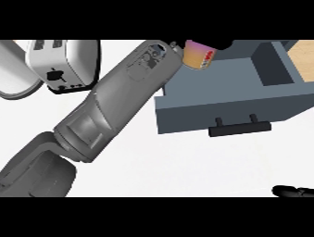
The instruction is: Pick up the can, place it into the drawer and close the drawer
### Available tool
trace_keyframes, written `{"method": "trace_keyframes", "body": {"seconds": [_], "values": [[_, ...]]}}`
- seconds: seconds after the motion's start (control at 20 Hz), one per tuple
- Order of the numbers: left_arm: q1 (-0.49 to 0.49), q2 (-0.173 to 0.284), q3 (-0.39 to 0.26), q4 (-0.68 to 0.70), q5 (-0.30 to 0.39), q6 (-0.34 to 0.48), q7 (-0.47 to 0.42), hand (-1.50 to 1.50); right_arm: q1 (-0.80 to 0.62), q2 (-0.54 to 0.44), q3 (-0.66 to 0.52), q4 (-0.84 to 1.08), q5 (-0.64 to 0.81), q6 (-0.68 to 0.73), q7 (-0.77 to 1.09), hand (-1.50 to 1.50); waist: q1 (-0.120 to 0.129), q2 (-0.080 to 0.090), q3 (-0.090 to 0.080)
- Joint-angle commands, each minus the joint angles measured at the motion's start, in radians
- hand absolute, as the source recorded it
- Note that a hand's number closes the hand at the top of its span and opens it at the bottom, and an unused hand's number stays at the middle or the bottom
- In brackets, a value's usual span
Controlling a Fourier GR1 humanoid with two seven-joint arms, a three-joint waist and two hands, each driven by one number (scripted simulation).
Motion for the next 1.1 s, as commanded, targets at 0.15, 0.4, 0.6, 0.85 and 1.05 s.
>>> {"method": "trace_keyframes", "body": {"seconds": [0.15,0.4,0.6,0.85,1.05], "values": [[0.036,0.0,-0.074,0.04,0.011,0.023,-0.06,1.5,0.02,-0.025,-0.021,-0.003,-0.029,0.031,-0.009,-1.5,-0.021,0.003,0.0],[0.028,0.0,-0.093,0.049,0.035,0.075,-0.06,-1.5,-0.029,-0.018,-0.001,0.014,-0.008,0.01,0.0,-1.5,-0.028,0.008,0.0],[0.06,0.0,-0.11,0.04,0.064,0.124,-0.071,-1.5,-0.031,-0.018,0.019,-0.006,-0.007,0.018,0.009,-1.5,-0.037,0.01,0.0],[0.058,0.0,-0.126,0.034,0.093,0.15,-0.071,-1.5,-0.08,-0.048,0.008,-0.04,-0.02,0.006,0.073,-1.5,-0.039,0.01,-0.001],[0.058,0.0,-0.108,0.035,0.123,0.156,-0.097,-1.5,0.003,-0.052,-0.025,-0.051,-0.004,0.029,-0.012,-1.5,-0.033,0.002,0.0]]}}
